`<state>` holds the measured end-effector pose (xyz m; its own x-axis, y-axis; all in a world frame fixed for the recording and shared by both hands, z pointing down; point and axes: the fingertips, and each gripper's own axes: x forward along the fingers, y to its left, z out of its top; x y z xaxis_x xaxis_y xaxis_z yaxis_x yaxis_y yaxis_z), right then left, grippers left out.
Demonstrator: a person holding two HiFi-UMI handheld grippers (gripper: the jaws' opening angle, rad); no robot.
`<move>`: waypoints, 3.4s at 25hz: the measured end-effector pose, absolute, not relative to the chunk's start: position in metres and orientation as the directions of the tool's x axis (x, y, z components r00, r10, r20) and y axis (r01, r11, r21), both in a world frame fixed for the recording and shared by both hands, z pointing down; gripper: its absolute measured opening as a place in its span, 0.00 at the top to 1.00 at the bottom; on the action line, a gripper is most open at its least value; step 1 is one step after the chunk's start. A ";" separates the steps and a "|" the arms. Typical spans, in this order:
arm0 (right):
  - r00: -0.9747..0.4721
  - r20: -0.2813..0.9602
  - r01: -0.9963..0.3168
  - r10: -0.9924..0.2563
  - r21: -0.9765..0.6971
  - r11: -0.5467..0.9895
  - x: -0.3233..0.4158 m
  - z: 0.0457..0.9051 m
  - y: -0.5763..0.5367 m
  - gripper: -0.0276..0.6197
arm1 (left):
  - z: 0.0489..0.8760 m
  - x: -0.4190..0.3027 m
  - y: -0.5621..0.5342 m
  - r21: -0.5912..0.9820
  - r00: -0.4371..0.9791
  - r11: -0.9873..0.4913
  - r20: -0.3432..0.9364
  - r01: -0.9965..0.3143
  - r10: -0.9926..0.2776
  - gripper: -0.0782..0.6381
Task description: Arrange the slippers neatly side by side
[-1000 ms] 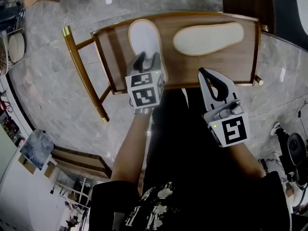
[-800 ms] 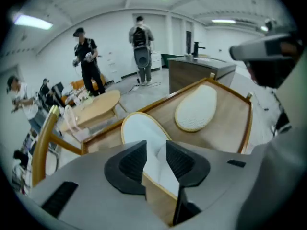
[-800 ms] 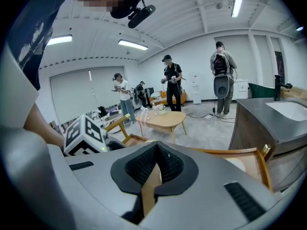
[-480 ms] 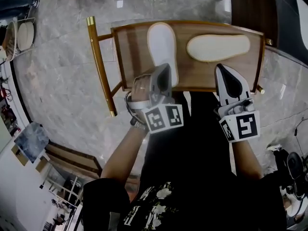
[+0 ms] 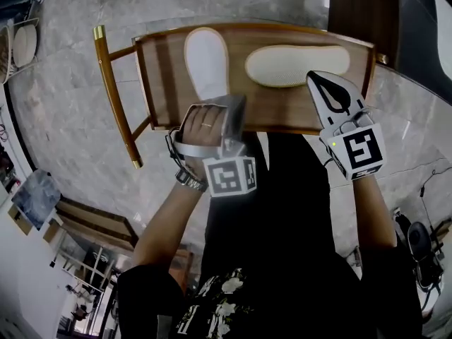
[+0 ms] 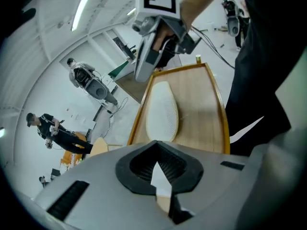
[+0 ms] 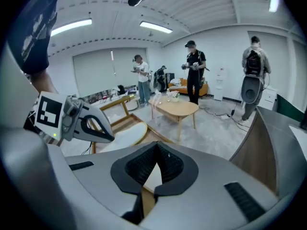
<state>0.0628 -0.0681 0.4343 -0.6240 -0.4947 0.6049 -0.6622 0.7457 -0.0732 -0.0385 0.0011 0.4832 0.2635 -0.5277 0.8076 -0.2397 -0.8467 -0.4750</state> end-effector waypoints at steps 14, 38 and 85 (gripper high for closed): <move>-0.660 0.746 -0.186 0.089 -0.276 0.943 0.057 0.502 -0.098 0.72 | 0.530 0.026 0.004 -0.294 0.253 -0.912 0.895 -0.286 -0.368 0.89; -0.425 0.818 -0.077 0.387 -0.459 0.885 0.072 0.537 -0.073 0.89 | 0.574 0.055 0.003 -0.216 0.264 -0.929 0.917 -0.300 -0.298 0.89; -0.316 0.712 -0.940 -0.627 -0.147 0.307 0.067 0.492 -0.019 0.91 | 0.526 -0.125 -0.017 -0.113 0.203 -0.564 0.861 -0.818 -0.467 0.76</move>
<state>0.0670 -0.0188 0.4916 -0.3160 -0.6273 0.7118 -0.9403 0.3068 -0.1470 -0.1246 -0.0170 0.5256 0.2029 -0.4666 0.8609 -0.8183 -0.5636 -0.1126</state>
